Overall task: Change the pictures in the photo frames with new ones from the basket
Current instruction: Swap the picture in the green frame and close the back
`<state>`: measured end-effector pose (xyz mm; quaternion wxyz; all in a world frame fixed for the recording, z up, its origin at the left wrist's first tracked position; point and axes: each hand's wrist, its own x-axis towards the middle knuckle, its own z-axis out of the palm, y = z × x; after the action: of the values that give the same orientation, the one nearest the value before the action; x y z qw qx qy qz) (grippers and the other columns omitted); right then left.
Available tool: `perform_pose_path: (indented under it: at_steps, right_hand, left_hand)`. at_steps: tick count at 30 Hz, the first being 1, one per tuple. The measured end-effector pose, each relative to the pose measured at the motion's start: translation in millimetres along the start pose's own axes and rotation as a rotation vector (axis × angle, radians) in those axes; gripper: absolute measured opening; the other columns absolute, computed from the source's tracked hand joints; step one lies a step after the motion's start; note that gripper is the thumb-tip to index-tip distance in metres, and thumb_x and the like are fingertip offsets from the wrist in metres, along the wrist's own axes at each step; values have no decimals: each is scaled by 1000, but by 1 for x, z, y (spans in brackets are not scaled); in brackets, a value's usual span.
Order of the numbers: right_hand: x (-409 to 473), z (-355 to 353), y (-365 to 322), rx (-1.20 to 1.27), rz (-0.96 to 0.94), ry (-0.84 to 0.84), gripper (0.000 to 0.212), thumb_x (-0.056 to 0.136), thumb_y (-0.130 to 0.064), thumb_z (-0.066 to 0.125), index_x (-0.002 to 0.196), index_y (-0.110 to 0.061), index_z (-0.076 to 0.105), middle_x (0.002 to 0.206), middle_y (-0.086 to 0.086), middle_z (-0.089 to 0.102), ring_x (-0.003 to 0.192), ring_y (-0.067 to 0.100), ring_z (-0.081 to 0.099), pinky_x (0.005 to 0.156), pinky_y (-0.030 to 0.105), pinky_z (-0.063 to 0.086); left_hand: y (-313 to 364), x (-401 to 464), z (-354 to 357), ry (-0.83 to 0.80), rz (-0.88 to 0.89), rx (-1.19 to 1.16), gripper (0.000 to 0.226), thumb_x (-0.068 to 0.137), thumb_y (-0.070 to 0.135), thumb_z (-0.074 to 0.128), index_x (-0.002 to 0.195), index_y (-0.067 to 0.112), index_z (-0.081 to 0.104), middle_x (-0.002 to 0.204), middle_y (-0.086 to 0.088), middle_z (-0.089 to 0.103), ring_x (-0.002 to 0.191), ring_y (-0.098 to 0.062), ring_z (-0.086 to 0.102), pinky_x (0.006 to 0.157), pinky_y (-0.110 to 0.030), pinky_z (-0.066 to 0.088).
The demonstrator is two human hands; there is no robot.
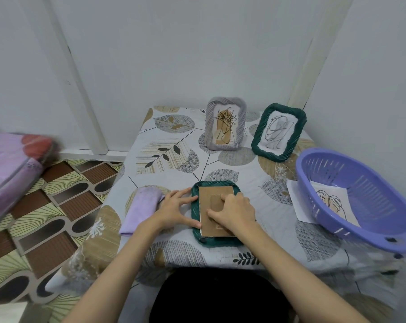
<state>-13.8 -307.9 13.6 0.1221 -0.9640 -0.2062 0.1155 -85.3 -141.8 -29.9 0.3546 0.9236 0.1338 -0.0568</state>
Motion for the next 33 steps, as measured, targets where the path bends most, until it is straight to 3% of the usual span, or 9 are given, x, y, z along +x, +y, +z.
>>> perform_pose_path:
  at_steps: [5, 9, 13, 15, 18, 21, 25, 29, 33]
  right_hand:
    - [1, 3, 1, -5, -1, 6, 67, 73, -61, 57, 123, -17, 52, 122, 14, 47, 114, 32, 44, 89, 37, 42]
    - [2, 3, 3, 7, -12, -8, 70, 72, -64, 58, 125, -19, 51, 124, 14, 45, 115, 32, 44, 91, 37, 41]
    - [5, -2, 10, 100, -32, -85, 67, 74, -64, 58, 128, -24, 51, 124, 12, 41, 116, 33, 46, 96, 39, 40]
    - [9, -7, 15, 171, -41, -138, 56, 80, -53, 59, 128, -23, 53, 128, 11, 42, 118, 31, 47, 102, 38, 39]
    - [15, -20, 25, 225, -100, -215, 42, 86, -19, 58, 128, -17, 54, 134, 9, 50, 122, 22, 49, 102, 26, 35]
    - [18, -29, 38, 228, -103, -279, 56, 79, 2, 61, 131, -14, 50, 128, 9, 56, 109, 18, 53, 92, 19, 38]
    - [19, -25, 47, 214, -101, -293, 63, 70, -4, 76, 129, -10, 53, 97, 2, 53, 89, 12, 46, 87, 22, 39]
    - [20, -22, 47, 195, -138, -275, 62, 70, -4, 75, 128, -9, 53, 107, 9, 60, 89, 12, 47, 89, 23, 41]
    - [22, -21, 48, 166, -163, -272, 61, 72, -6, 75, 129, -9, 52, 101, 7, 56, 89, 12, 46, 89, 23, 41]
  left_hand:
    - [-2, -1, 1, 29, 36, -15, 123, 22, 90, 54, 135, 42, 40, 152, 11, 21, 138, -18, 12, 112, -38, 10]
    - [1, -3, 3, 42, 26, -7, 106, 32, 78, 58, 131, 46, 42, 152, 13, 20, 138, -18, 12, 112, -40, 10]
    - [3, -4, 5, 53, 22, -12, 103, 36, 75, 64, 131, 45, 42, 151, 14, 21, 138, -17, 12, 112, -39, 11]
    - [4, -4, 5, 63, 24, -17, 93, 48, 61, 79, 131, 43, 43, 151, 13, 21, 138, -15, 12, 113, -38, 10]
    - [5, -3, 5, 71, 33, -12, 83, 57, 46, 83, 131, 42, 44, 151, 12, 22, 137, -15, 13, 113, -39, 11]
    - [6, -1, 3, 57, 24, 4, 84, 57, 47, 83, 131, 40, 44, 151, 11, 22, 138, -16, 13, 114, -41, 11]
    - [8, 2, 1, 14, -3, 59, 100, 41, 65, 77, 132, 38, 44, 150, 8, 22, 138, -18, 16, 114, -42, 15]
    - [16, 3, -1, 32, 6, 77, 84, 58, 55, 79, 132, 34, 47, 152, 9, 16, 140, -19, 11, 114, -43, 15]
    - [30, 7, 6, 19, 54, 91, 94, 51, 75, 62, 135, 38, 39, 154, 14, 12, 142, -16, 3, 114, -46, 8]
